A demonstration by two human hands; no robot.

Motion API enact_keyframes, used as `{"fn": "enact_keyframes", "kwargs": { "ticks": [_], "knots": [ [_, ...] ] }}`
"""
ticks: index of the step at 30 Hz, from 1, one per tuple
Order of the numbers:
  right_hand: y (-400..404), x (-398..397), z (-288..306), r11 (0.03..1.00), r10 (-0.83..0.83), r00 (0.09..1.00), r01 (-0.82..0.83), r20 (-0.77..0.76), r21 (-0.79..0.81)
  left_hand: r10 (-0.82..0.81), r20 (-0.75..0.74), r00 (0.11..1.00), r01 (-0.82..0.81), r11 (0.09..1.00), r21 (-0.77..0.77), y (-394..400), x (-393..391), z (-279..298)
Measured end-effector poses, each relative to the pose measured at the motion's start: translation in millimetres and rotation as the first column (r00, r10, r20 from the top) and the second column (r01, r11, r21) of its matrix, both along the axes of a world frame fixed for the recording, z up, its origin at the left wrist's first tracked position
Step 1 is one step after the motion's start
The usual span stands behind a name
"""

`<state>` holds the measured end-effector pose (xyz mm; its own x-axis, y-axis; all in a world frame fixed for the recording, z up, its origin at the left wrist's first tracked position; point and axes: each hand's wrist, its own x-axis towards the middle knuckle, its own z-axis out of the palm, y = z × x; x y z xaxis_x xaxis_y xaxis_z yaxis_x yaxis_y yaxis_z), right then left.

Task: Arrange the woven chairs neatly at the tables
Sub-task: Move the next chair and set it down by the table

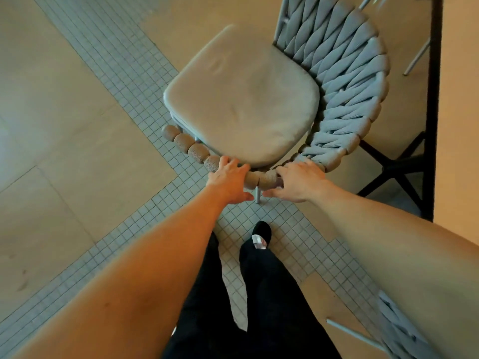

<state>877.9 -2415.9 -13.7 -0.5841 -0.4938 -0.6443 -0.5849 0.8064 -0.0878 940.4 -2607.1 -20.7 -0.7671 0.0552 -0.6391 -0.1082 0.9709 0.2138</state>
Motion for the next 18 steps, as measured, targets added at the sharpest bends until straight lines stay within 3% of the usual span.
{"fn": "enact_keyframes", "kwargs": {
  "ticks": [8, 18],
  "knots": [
    [-1, 10, -12, 0.998, -0.037, 0.995, 0.032, -0.095, -0.055, 0.069, -0.126, 0.990, -0.069, 0.998, -0.001, -2, -2, -11],
    [-90, 36, -8, 0.941, -0.331, 0.942, 0.325, -0.057, -0.091, -0.222, -0.104, 0.969, 0.212, 0.972, -0.103, -95, -38, -12]
  ]
}}
